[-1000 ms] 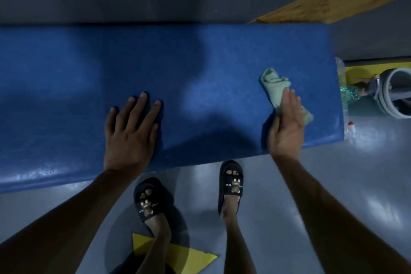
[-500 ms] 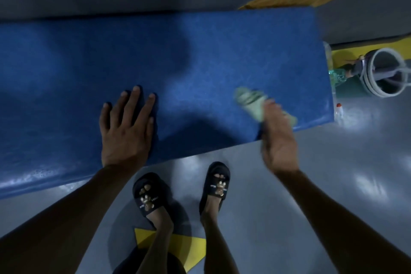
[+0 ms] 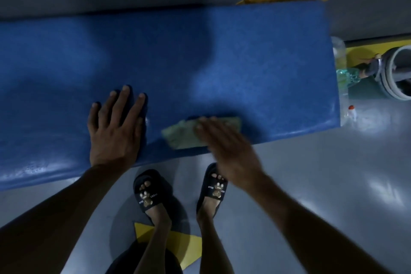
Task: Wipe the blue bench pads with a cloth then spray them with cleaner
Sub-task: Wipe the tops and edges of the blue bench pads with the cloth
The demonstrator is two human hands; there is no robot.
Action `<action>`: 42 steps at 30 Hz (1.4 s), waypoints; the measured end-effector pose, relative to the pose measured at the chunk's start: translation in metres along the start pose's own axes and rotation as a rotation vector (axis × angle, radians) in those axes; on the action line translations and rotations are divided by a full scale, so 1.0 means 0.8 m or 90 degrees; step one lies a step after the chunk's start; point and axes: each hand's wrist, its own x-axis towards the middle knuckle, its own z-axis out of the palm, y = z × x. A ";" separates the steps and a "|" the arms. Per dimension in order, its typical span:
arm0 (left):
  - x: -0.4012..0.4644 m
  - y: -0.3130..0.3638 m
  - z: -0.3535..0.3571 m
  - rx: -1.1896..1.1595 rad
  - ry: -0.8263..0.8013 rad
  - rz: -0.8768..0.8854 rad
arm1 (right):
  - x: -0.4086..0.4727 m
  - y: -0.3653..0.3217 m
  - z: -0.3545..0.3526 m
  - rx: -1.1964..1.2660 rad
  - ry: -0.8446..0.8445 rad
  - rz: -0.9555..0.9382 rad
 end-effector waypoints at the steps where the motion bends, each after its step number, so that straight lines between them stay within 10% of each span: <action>1: 0.000 0.001 0.000 -0.002 -0.002 -0.001 | -0.012 0.040 -0.014 -0.009 -0.006 0.058; 9: 0.001 0.002 -0.001 0.010 -0.007 -0.008 | -0.006 0.045 -0.004 0.081 0.286 0.702; 14: 0.002 0.003 -0.001 0.010 -0.020 -0.017 | 0.022 -0.102 0.029 0.078 0.118 0.389; 18: 0.002 0.003 -0.001 0.020 -0.028 -0.019 | 0.011 -0.024 -0.004 0.059 -0.005 0.026; 27: 0.003 0.000 -0.002 0.017 -0.062 -0.017 | 0.060 0.108 -0.048 -0.056 0.152 0.466; 35: 0.004 -0.004 0.003 0.014 -0.045 -0.010 | 0.092 0.129 -0.075 -0.072 0.071 0.305; 39: 0.004 -0.005 0.005 0.011 -0.037 -0.011 | 0.126 0.059 -0.018 -0.052 0.168 0.446; 42: 0.005 -0.006 0.005 0.007 -0.045 -0.010 | 0.140 -0.017 0.016 -0.064 0.110 0.297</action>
